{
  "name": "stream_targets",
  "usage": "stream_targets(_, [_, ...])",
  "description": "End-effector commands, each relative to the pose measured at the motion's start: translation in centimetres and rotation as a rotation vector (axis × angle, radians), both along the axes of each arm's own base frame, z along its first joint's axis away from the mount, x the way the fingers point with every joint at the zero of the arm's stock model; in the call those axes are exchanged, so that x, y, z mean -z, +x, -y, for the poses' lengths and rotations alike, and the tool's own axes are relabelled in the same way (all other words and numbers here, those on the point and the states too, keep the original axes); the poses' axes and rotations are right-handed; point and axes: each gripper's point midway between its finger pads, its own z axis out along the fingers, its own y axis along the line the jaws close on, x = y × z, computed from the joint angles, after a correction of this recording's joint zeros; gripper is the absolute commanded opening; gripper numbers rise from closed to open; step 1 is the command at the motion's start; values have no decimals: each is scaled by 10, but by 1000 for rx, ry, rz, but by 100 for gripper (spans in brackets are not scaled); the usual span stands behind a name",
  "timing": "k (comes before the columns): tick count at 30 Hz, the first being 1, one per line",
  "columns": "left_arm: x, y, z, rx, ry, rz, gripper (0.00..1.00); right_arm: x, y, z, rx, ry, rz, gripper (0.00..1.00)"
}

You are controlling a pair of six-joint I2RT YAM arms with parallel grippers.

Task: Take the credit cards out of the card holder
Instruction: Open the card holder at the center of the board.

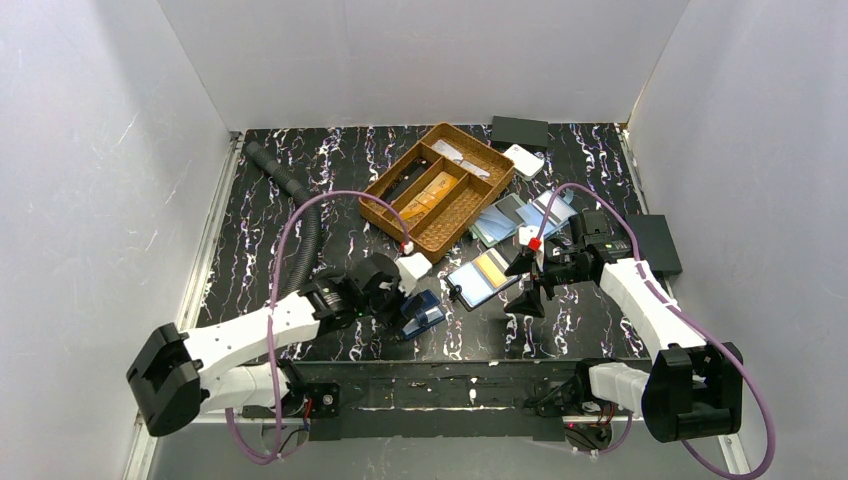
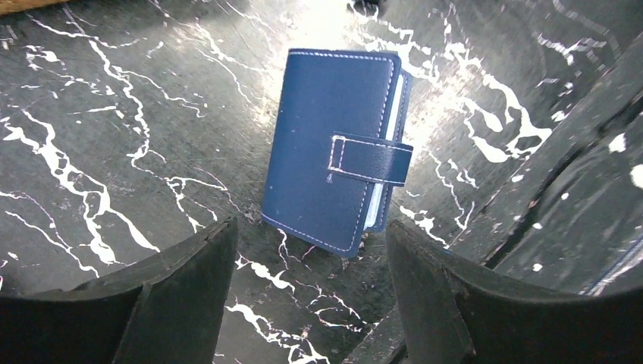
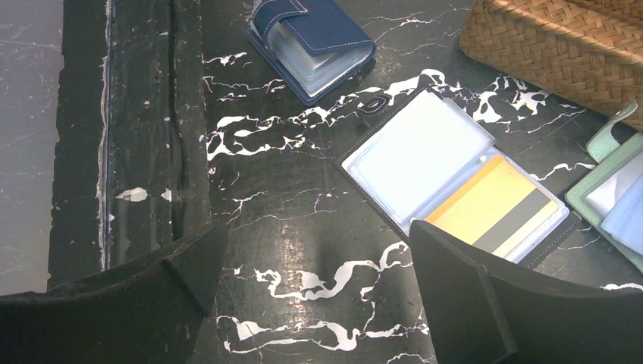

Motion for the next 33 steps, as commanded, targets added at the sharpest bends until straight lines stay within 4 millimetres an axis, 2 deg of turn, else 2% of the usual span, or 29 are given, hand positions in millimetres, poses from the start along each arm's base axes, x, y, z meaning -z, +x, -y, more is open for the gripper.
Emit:
stream_targets(1, [11, -3, 2, 78, 136, 33, 69, -6, -1, -1, -11, 23, 5, 98])
stream_targets(8, [22, 8, 5, 32, 230, 69, 68, -6, -1, -1, -11, 22, 4, 98])
stream_targets(13, [28, 18, 4, -33, 272, 77, 63, -7, -1, -1, -11, 23, 7, 98])
stream_targets(14, [29, 19, 6, -45, 269, 70, 59, -7, -2, -1, -12, 23, 9, 98])
stream_targets(15, [30, 19, 6, -51, 273, 67, 50, -7, -1, -1, -12, 23, 9, 98])
stream_targets(18, [32, 22, 8, -80, 270, 62, 32, -8, -2, -1, -12, 23, 12, 98])
stream_targets(20, [32, 23, 8, -108, 260, 58, 13, -8, -2, -1, -14, 25, 12, 98])
stream_targets(21, [31, 22, 8, -119, 251, 54, 0, -9, -3, -2, -15, 29, 14, 98])
stream_targets(27, [17, 16, 12, -218, 116, 3, 0, -12, -6, -3, -30, 44, 13, 98])
stream_targets(33, [7, -10, 30, -359, -209, -271, 0, -11, -19, -15, -106, 49, -14, 98])
